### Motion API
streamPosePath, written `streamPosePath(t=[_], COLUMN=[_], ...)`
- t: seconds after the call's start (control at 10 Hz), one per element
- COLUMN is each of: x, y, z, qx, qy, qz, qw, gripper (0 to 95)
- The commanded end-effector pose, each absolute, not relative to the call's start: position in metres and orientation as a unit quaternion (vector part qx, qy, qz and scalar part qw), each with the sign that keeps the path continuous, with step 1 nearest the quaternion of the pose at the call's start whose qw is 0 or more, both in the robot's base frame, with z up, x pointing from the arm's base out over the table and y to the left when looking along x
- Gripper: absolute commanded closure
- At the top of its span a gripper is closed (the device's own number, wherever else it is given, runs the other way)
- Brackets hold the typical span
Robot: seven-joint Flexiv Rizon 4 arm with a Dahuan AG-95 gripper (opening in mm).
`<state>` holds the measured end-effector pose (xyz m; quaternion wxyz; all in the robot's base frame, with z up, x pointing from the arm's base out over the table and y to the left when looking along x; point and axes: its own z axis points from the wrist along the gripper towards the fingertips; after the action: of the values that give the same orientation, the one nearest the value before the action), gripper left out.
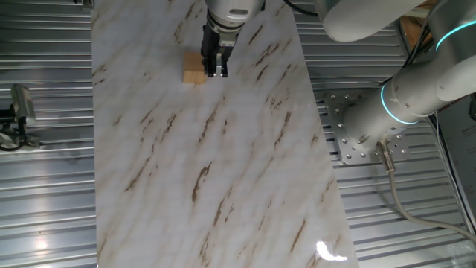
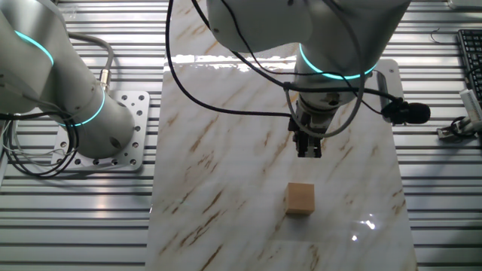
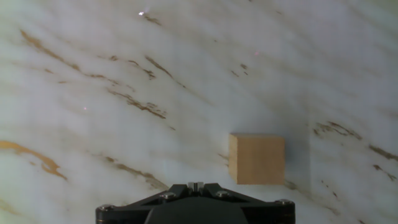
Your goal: Hold a small block with the gripper and sweep it from left to right on the table
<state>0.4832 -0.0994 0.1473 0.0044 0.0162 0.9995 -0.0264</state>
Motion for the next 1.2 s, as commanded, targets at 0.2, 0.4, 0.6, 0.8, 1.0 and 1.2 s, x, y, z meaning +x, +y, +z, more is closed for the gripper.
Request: streamPosePath(t=[0.2,0.4,0.6,0.8,1.0,1.2], x=[0.483,0.483,0.483,0.483,0.483,0.484], y=[-0.099,-0.099,-0.100,-0.104,-0.119,-0.134], z=[0.147,0.147,0.146,0.142,0.137,0.134], qx=[0.017,0.021,0.025,0.026,0.014,0.001], qy=[0.999,0.999,0.999,0.999,1.000,1.000], qz=[-0.030,-0.031,-0.030,-0.027,-0.023,-0.016], qw=[0.004,0.002,0.002,0.005,0.005,0.005], gripper=[95.0,95.0,95.0,95.0,95.0,95.0])
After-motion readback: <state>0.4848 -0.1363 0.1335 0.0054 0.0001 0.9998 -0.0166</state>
